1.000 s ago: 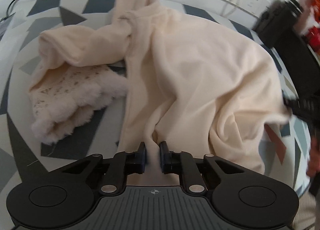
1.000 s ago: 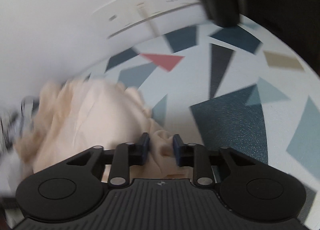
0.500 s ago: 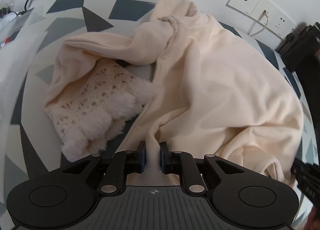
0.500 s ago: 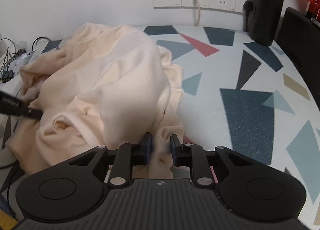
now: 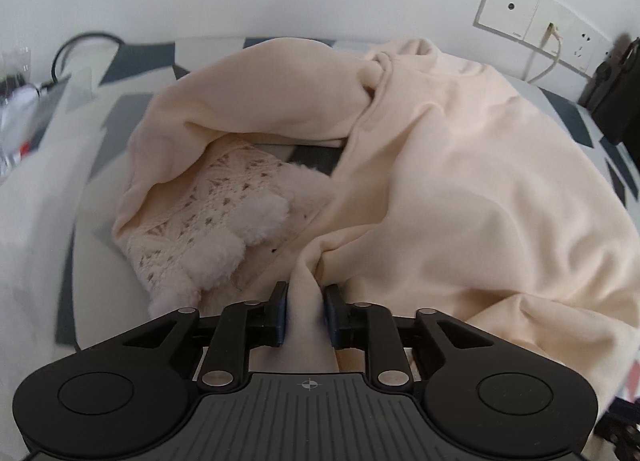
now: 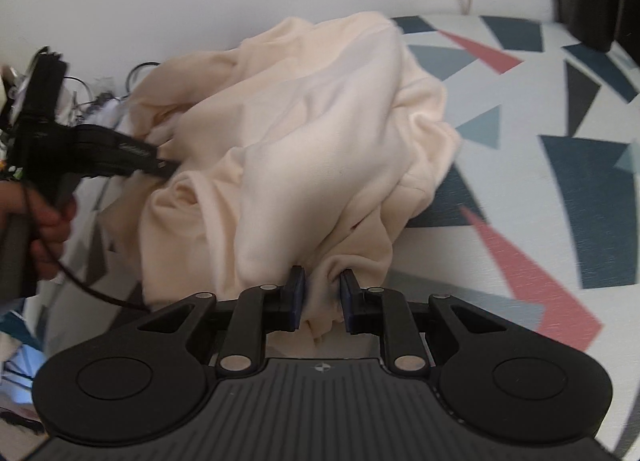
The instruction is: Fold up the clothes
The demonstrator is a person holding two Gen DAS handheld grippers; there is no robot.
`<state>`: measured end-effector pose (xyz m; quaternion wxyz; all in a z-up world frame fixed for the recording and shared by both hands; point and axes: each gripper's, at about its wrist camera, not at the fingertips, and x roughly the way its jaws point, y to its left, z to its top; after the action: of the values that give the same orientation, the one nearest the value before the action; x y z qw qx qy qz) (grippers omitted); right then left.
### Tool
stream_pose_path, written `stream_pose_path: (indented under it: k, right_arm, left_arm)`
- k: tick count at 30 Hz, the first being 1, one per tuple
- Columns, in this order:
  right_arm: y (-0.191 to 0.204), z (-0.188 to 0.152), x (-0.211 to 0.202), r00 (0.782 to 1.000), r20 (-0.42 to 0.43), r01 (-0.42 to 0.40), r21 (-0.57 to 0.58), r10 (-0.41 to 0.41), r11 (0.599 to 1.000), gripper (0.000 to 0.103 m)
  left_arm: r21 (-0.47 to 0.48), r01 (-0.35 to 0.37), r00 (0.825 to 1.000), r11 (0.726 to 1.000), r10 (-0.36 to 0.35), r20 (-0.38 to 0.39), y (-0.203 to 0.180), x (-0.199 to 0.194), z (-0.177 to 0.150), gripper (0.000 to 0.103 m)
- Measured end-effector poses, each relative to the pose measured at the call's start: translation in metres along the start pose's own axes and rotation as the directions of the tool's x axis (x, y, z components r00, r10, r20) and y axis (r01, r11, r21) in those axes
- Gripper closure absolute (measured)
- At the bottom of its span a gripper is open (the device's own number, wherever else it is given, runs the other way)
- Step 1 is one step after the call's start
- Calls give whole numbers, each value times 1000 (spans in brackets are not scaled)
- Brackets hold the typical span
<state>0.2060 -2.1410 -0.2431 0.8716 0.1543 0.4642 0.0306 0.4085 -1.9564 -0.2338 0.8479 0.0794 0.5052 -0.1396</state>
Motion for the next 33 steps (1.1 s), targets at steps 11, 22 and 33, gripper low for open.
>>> stream_pose_path:
  k: [11, 22, 33]
  right_arm:
    - [-16, 7, -10, 1000, 10, -8, 67, 8, 998, 72]
    - [-44, 31, -9, 990, 68, 117, 72, -122, 991, 40]
    - [-75, 45, 12, 962, 107, 239, 105, -250, 965, 25]
  left_arm:
    - [68, -43, 999, 997, 42, 13, 1, -8, -6, 45]
    - [53, 27, 1000, 998, -27, 3, -4, -29, -33, 1]
    - [112, 122, 990, 986, -129, 55, -30, -62, -44, 1]
